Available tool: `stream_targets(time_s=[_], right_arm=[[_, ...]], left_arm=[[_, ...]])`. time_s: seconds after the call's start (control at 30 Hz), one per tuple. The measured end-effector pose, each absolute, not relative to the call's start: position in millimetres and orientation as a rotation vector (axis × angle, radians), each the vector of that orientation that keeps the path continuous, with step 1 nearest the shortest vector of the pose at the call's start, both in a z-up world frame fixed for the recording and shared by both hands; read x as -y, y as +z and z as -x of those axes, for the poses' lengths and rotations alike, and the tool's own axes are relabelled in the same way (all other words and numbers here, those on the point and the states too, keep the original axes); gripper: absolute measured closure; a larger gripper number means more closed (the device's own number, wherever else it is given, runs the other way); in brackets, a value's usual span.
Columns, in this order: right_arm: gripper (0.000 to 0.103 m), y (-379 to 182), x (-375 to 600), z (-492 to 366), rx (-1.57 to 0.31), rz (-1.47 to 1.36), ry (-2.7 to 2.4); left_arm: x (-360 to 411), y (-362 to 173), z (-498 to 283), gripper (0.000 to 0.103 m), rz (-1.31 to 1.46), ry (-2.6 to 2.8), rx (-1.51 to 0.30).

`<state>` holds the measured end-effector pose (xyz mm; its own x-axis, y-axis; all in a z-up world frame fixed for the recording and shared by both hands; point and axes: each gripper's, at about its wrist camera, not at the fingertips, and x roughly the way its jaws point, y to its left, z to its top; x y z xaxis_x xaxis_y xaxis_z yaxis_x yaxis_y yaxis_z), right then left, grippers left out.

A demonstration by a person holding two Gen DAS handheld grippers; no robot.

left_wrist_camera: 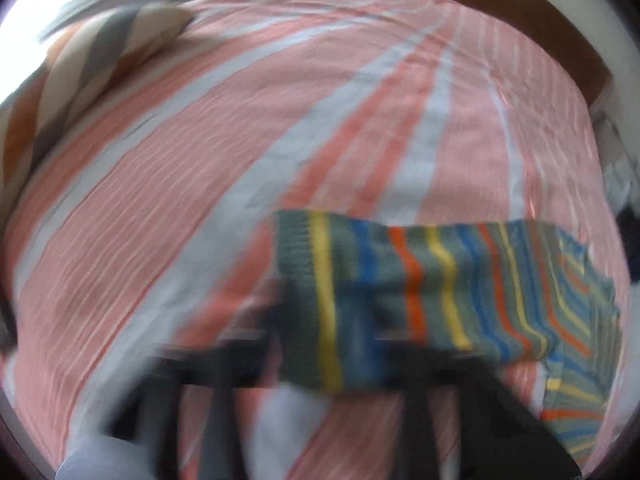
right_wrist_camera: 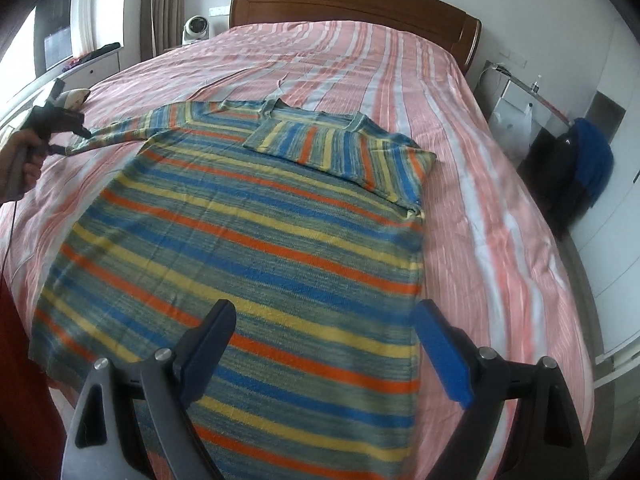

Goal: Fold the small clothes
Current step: 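Grasp the other sweater side with the left gripper and fold it over the body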

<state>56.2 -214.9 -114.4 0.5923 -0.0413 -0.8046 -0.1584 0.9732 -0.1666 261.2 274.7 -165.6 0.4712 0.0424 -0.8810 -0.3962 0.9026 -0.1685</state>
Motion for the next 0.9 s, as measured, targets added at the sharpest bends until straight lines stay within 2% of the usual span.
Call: stream_targets(time_s=[0.13,0.33,0.43,0.6,0.67,0.7,0.73,0.9], right_arm=[[0.013,-112.8,229.7,-56.8,-0.917,0.215,0.057],[0.013,-115.3,262.4,-59.3,-0.906,0.166,-0.007],[0.013,-115.4,276.4,-61.2,-0.907,0.126,-0.025],[0.013,-113.1,287.9,-55.8,-0.884,0.125,-0.047],[0.013,-115.6,292.4,-54.5,-0.887,0.117,-0.055],[0.013,-117.6,296.2,-54.7,-0.89,0.108,-0.061],[0.013,-119.1,300.2,-55.8,-0.893,0.098,-0.066],[0.013,-120.0,320.9,-55.3,-0.886,0.051,-0.102]], left_arm=[[-236.7,-116.7,-268.6,0.1,0.28,0.212,-0.971],[-101.9,-8.6,-285.7,0.1,0.085,-0.07,-0.804],[-28.9,6.1,-297.6,0.1,0.025,-0.212,-0.786],[78.4,-26.7,-310.2,0.098,-0.054,-0.347,-0.821],[117.0,-56.4,-317.0,0.076,-0.103,-0.389,-0.879],[131.5,-73.5,-319.3,0.041,-0.142,-0.384,-0.93],[139.2,-82.3,-314.0,0.024,-0.165,-0.371,-0.948],[101.1,-97.0,-312.5,0.024,-0.125,-0.356,-0.951]])
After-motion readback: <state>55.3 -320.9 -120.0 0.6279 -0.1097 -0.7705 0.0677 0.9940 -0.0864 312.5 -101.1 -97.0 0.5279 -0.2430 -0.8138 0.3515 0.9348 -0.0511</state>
